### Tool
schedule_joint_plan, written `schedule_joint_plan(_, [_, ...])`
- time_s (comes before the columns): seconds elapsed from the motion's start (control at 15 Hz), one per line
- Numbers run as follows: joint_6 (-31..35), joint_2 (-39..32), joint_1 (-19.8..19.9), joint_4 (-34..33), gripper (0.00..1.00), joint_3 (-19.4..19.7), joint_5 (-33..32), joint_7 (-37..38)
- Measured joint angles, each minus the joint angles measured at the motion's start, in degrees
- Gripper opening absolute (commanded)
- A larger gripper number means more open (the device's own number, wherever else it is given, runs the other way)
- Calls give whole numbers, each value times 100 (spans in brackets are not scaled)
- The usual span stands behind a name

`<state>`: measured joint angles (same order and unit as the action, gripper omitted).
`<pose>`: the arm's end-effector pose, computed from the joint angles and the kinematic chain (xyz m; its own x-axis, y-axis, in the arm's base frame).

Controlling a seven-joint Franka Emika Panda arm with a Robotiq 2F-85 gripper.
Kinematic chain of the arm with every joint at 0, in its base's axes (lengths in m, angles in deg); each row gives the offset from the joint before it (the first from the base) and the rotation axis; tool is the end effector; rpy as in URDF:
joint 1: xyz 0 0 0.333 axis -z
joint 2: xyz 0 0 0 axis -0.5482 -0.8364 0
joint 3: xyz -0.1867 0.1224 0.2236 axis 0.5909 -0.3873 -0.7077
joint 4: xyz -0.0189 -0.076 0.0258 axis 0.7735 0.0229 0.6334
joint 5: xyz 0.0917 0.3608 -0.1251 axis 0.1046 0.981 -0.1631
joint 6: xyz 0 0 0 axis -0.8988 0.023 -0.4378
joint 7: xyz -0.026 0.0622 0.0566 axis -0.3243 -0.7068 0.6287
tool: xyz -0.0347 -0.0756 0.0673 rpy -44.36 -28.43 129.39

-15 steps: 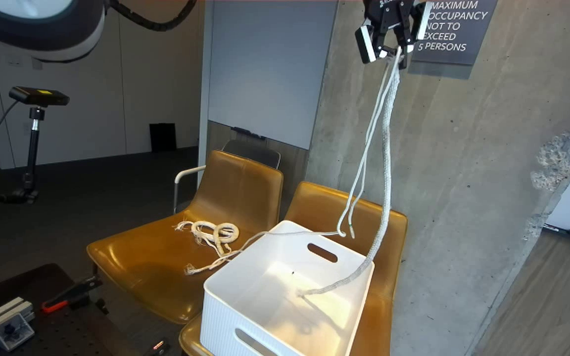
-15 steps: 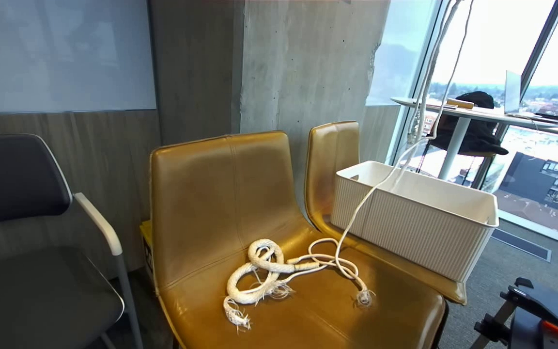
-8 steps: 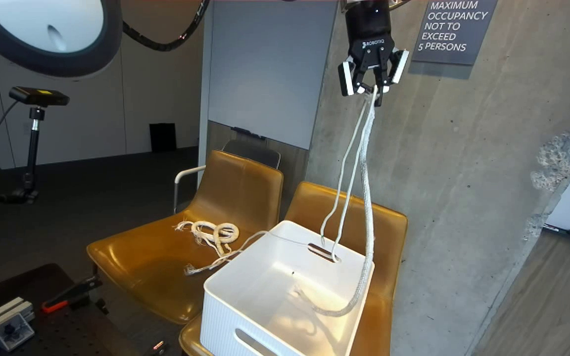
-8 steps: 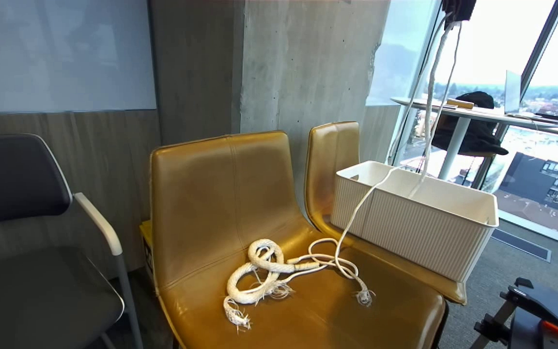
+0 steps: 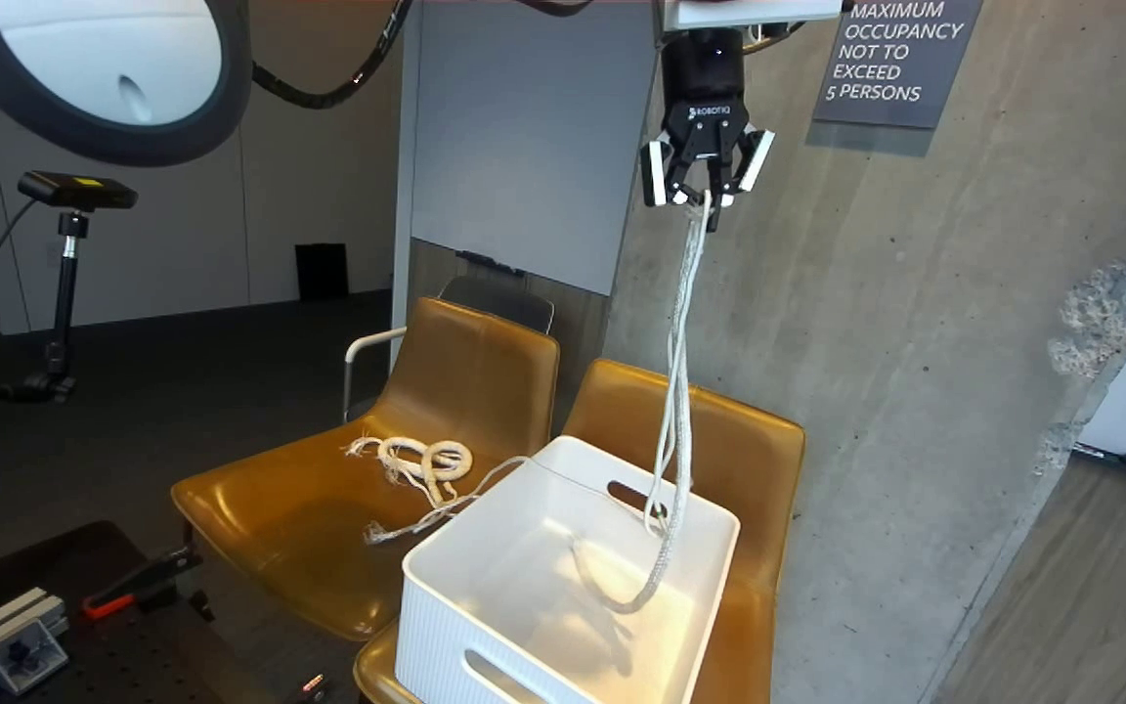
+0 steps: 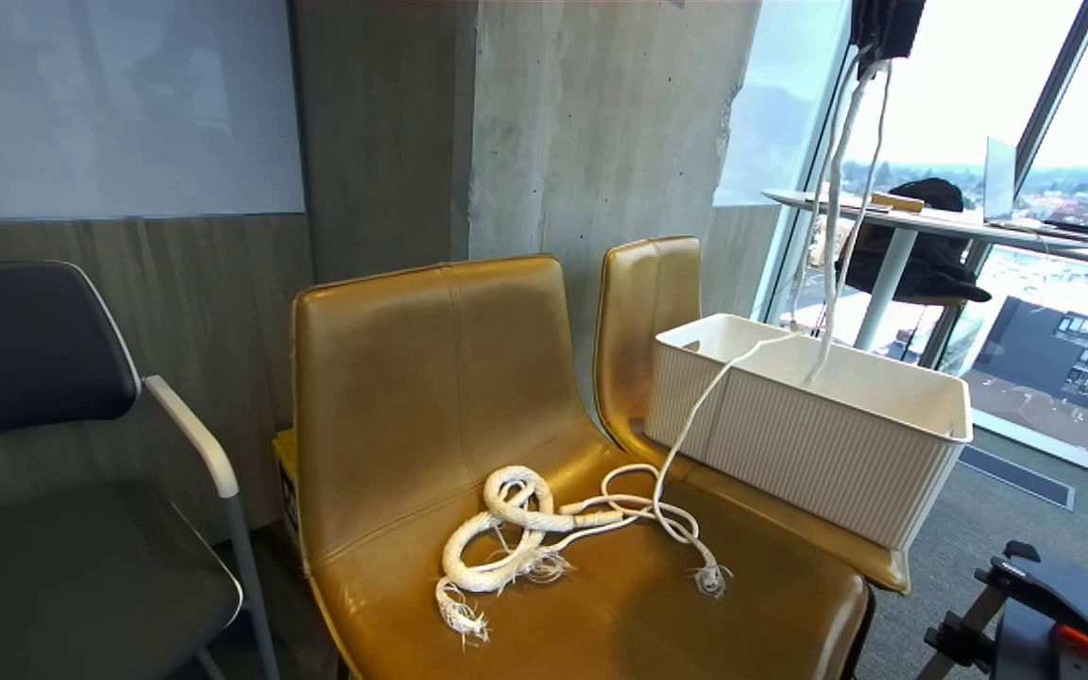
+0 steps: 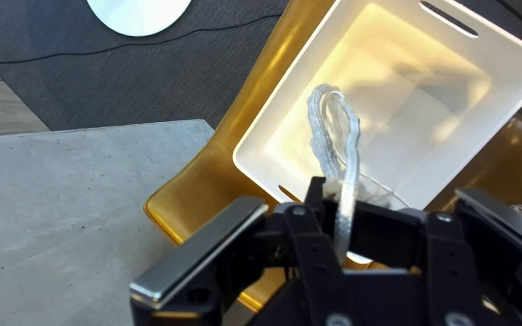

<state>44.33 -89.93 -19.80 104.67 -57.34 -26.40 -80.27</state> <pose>0.6808 -0.2264 0.6099 0.7543 0.6280 -0.1915 0.6562 -0.7124 0.2488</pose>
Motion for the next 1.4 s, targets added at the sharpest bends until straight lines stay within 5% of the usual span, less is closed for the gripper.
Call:
schedule_joint_plan(0.27, [-217,-75,-173,1,0,-72,32,8])
schedule_joint_plan(0.33, [-261,-105,-188,1,7,-77,38,8])
schedule_joint_plan(0.4, [-298,-140,-190,0,26,-81,45,8])
schedule_joint_plan(1.07, [-527,-325,-129,-43,97,-251,379,-31])
schedule_joint_plan(1.4, [-480,-323,-536,-24,100,-600,537,-672])
